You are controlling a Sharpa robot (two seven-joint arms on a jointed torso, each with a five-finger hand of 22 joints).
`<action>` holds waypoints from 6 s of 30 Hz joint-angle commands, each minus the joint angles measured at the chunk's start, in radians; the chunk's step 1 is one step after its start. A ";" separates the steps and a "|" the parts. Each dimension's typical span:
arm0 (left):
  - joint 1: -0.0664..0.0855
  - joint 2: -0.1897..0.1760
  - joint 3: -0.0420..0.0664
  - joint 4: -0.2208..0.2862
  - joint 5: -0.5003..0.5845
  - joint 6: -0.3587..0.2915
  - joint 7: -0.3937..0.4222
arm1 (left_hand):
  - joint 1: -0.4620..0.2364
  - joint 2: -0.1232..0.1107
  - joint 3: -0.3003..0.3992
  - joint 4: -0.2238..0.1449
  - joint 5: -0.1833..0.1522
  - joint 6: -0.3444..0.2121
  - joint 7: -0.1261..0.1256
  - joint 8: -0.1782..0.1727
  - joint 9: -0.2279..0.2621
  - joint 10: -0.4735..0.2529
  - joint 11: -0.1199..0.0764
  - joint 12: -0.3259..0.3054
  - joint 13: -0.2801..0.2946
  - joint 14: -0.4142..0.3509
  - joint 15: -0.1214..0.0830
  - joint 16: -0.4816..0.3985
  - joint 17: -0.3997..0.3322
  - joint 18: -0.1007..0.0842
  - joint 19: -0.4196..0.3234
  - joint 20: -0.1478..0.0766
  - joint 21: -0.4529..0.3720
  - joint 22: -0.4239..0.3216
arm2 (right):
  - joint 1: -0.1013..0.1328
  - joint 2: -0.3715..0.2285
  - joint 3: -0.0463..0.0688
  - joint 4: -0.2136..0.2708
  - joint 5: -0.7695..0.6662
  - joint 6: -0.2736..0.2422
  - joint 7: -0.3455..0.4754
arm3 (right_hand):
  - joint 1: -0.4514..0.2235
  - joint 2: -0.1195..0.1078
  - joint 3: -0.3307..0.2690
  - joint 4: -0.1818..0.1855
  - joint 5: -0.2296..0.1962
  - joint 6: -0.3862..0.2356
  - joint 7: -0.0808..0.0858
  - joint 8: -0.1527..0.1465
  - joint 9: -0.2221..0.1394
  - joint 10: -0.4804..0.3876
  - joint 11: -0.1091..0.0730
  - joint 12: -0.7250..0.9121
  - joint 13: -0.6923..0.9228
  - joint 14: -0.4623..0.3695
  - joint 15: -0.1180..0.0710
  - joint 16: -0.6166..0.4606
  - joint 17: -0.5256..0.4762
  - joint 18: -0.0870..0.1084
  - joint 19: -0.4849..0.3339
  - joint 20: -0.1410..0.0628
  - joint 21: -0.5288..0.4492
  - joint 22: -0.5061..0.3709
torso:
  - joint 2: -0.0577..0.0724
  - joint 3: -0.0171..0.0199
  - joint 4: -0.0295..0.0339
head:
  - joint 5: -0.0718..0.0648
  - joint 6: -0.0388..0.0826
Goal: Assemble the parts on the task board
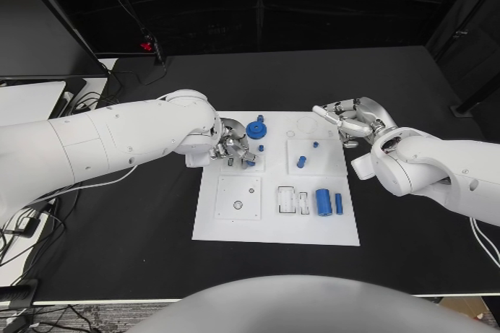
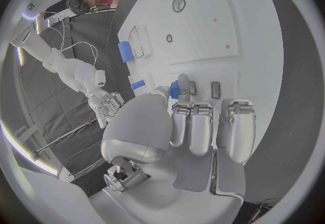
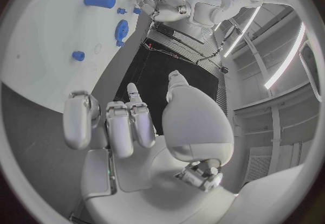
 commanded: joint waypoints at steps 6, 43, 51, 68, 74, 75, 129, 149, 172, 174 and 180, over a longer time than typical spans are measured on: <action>0.009 -0.032 0.001 0.023 0.003 -0.025 0.056 | 0.060 0.019 0.074 -0.023 0.000 0.021 -0.010 -0.015 0.016 0.106 -0.001 0.004 0.263 0.103 -0.006 0.001 0.263 -0.014 0.104 -0.007 0.003 0.263 | -0.004 -0.003 0.000 0.000 -0.003 0.007 -0.002 | -0.001 0.008 0.000 0.001 -0.004 -0.002 -0.003 -0.005 -0.001 0.066 -0.008 -0.004 0.232 0.104 -0.007 0.002 0.263 0.019 -0.009 0.001 -0.005 0.187 | -0.001 -0.0001 -0.0001 | -0.004 0.000; 0.017 -0.089 0.001 0.079 -0.007 -0.070 -0.032 | 0.067 -0.024 0.107 -0.022 -0.012 0.039 -0.011 -0.020 0.039 0.106 -0.001 0.004 0.263 0.103 -0.008 0.001 0.263 -0.014 0.104 -0.007 0.003 0.263 | -0.006 0.000 -0.002 -0.005 -0.001 0.010 0.002 | -0.004 0.013 -0.001 0.002 -0.005 0.000 -0.003 -0.004 -0.001 0.065 -0.007 -0.005 0.231 0.104 -0.007 0.002 0.263 0.019 -0.009 0.000 -0.006 0.187 | 0.000 0.0005 -0.0007 | 0.006 0.000; 0.014 -0.084 0.001 0.081 -0.043 -0.071 -0.039 | 0.064 -0.023 0.109 -0.021 -0.014 0.040 -0.011 -0.021 0.040 0.106 -0.002 0.004 0.263 0.103 -0.008 0.001 0.263 -0.014 0.104 -0.007 0.003 0.263 | -0.006 0.001 -0.002 -0.005 0.000 0.011 0.003 | -0.005 0.015 -0.002 0.002 -0.004 0.000 -0.002 -0.004 -0.001 0.066 -0.007 -0.004 0.232 0.104 -0.007 0.002 0.263 0.019 -0.009 0.000 -0.006 0.187 | 0.000 0.0005 -0.0008 | 0.007 0.000; 0.000 -0.073 0.001 0.069 -0.059 -0.081 -0.047 | 0.064 -0.024 0.111 -0.022 -0.015 0.041 -0.012 -0.022 0.042 0.106 -0.002 0.004 0.263 0.103 -0.008 0.001 0.263 -0.014 0.104 -0.007 0.003 0.263 | -0.006 -0.001 -0.002 -0.001 0.000 0.007 0.011 | -0.005 0.016 -0.002 0.001 -0.003 0.000 -0.001 -0.004 -0.001 0.066 -0.007 -0.004 0.232 0.104 -0.007 0.002 0.263 0.018 -0.009 0.000 -0.005 0.187 | 0.000 0.0007 -0.0007 | 0.008 0.000; -0.003 -0.065 0.001 0.063 -0.060 -0.075 -0.053 | 0.062 -0.026 0.112 -0.022 -0.018 0.040 -0.011 -0.023 0.043 0.106 -0.002 0.004 0.263 0.103 -0.009 0.001 0.263 -0.014 0.104 -0.007 0.003 0.263 | -0.006 0.000 -0.002 0.000 0.000 0.003 0.012 | -0.005 0.016 -0.002 0.001 -0.003 0.000 -0.001 -0.004 -0.001 0.066 -0.007 -0.004 0.232 0.104 -0.007 0.002 0.263 0.018 -0.009 0.000 -0.005 0.187 | 0.000 0.0008 -0.0003 | 0.008 0.000; -0.003 -0.064 0.001 0.062 -0.060 -0.074 -0.053 | 0.062 -0.027 0.112 -0.022 -0.019 0.040 -0.011 -0.023 0.044 0.106 -0.002 0.004 0.263 0.103 -0.009 0.001 0.263 -0.014 0.104 -0.007 0.003 0.263 | -0.006 0.000 -0.002 -0.001 0.000 0.003 0.011 | -0.005 0.016 -0.002 0.001 -0.003 0.000 -0.001 -0.004 -0.001 0.066 -0.007 -0.004 0.232 0.104 -0.007 0.002 0.263 0.018 -0.009 0.000 -0.005 0.187 | 0.000 0.0007 -0.0003 | 0.009 0.000; -0.013 -0.049 0.001 0.045 -0.034 -0.010 -0.093 | 0.041 -0.037 0.110 -0.022 -0.038 0.041 -0.012 -0.029 0.055 0.106 -0.002 0.004 0.263 0.103 -0.009 0.001 0.263 -0.014 0.104 -0.004 0.003 0.263 | -0.006 0.001 -0.002 0.000 0.000 -0.003 0.010 | -0.019 0.025 -0.008 0.002 0.001 0.003 0.002 -0.004 0.000 0.069 -0.004 -0.002 0.234 0.104 -0.006 0.002 0.263 0.019 -0.010 0.001 -0.008 0.187 | 0.000 0.0001 -0.0005 | -0.001 0.000; -0.014 -0.051 0.001 0.047 -0.034 -0.038 -0.090 | -0.190 -0.100 -0.062 -0.020 -0.251 0.034 -0.009 -0.049 0.087 0.106 0.000 0.004 0.263 0.103 -0.005 0.001 0.263 -0.014 0.104 -0.007 0.003 0.263 | -0.006 0.001 -0.002 -0.001 0.000 -0.003 0.009 | -0.021 0.027 -0.009 0.002 0.002 0.003 0.002 -0.004 -0.001 0.069 -0.004 -0.001 0.234 0.104 -0.006 0.002 0.263 0.019 -0.010 0.001 -0.008 0.187 | 0.000 0.0001 -0.0006 | -0.002 0.000; -0.015 -0.058 0.001 0.049 -0.039 -0.089 -0.065 | -0.317 -0.084 -0.195 -0.022 -0.362 0.022 -0.007 -0.047 0.124 0.106 0.000 0.004 0.263 0.103 0.002 0.001 0.263 -0.014 0.104 -0.001 0.003 0.263 | -0.006 0.000 -0.002 -0.002 0.000 -0.001 0.002 | -0.024 0.030 -0.010 0.002 0.003 0.003 0.003 -0.004 -0.001 0.070 -0.004 -0.001 0.235 0.104 -0.005 0.002 0.263 0.019 -0.009 0.001 -0.008 0.187 | 0.001 0.0002 -0.0011 | -0.005 0.000; -0.015 -0.069 0.001 0.058 -0.042 -0.109 -0.051 | -0.331 -0.092 -0.218 -0.022 -0.377 0.020 -0.006 -0.047 0.129 0.106 0.001 0.004 0.263 0.103 0.003 0.001 0.263 -0.014 0.104 0.000 0.003 0.263 | -0.006 0.000 -0.002 -0.002 0.000 -0.001 0.002 | -0.024 0.030 -0.010 0.002 0.003 0.003 0.003 -0.004 0.000 0.070 -0.004 -0.001 0.234 0.104 -0.005 0.002 0.263 0.019 -0.010 0.001 -0.009 0.187 | 0.000 -0.0001 -0.0006 | -0.006 0.000; 0.006 -0.122 0.001 0.101 -0.035 -0.137 -0.003 | -0.324 -0.114 -0.250 -0.023 -0.377 -0.027 0.002 -0.025 0.165 0.106 0.010 0.004 0.263 0.103 0.005 0.001 0.263 -0.014 0.104 0.002 0.003 0.263 | -0.006 -0.001 -0.002 -0.005 0.000 -0.001 0.000 | -0.024 0.031 -0.011 0.002 0.003 0.003 0.003 -0.004 0.000 0.070 -0.004 -0.001 0.234 0.104 -0.005 0.002 0.263 0.019 -0.010 0.001 -0.009 0.187 | -0.001 0.0015 0.0003 | -0.006 0.000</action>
